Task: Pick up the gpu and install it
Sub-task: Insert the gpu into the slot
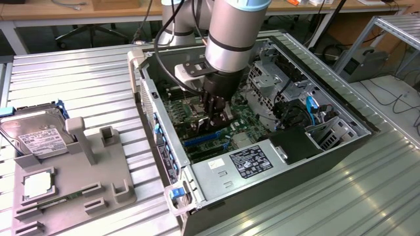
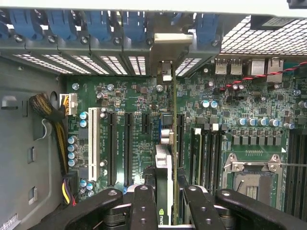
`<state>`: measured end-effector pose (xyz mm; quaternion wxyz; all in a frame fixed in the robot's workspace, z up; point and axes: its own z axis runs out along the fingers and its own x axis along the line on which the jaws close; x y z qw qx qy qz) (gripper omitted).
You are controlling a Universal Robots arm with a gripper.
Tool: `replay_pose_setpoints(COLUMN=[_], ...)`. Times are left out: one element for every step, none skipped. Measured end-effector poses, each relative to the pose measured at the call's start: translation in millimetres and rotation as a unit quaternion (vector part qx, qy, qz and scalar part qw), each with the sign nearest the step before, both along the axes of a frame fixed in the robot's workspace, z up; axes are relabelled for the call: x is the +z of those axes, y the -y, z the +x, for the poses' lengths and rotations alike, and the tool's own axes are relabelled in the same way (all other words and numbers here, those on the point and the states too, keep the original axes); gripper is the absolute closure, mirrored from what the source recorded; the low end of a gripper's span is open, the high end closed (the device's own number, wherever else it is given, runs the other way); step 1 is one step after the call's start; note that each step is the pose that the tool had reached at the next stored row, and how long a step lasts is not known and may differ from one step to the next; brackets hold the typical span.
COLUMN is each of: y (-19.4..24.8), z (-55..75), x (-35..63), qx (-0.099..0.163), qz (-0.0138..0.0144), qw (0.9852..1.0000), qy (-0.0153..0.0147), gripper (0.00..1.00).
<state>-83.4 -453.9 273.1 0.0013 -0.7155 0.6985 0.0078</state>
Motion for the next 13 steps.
replay_pose_setpoints(y=[0.0, 0.0, 0.0, 0.0, 0.0, -0.1, -0.1, 0.0, 0.0, -0.1, -0.1, -0.1, -0.2], z=[0.0, 0.0, 0.0, 0.0, -0.3, -0.9, -1.3, -1.6, -1.8, -2.0, -2.2, -2.4, -3.1], x=[-0.9, -1.2, -1.2, -1.3, -1.4, -1.5, -1.6, -1.7, -1.9, -2.1, -2.2, -2.4, -2.5], qx=[0.000, 0.000, 0.000, 0.000, 0.000, 0.000, 0.000, 0.000, 0.000, 0.000, 0.000, 0.000, 0.000], qz=[0.0000, -0.0001, -0.0002, -0.0001, 0.0000, 0.0001, 0.0001, 0.0000, -0.0001, -0.0001, -0.0001, -0.0001, 0.0000], qw=[1.0000, 1.0000, 1.0000, 1.0000, 1.0000, 1.0000, 1.0000, 1.0000, 1.0000, 1.0000, 1.0000, 1.0000, 1.0000], qy=[0.0000, -0.0001, -0.0001, 0.0000, 0.0000, 0.0001, 0.0001, 0.0000, 0.0000, 0.0000, 0.0000, 0.0000, 0.0000], gripper=[0.73, 0.73, 0.73, 0.73, 0.73, 0.73, 0.73, 0.73, 0.73, 0.73, 0.73, 0.73, 0.73])
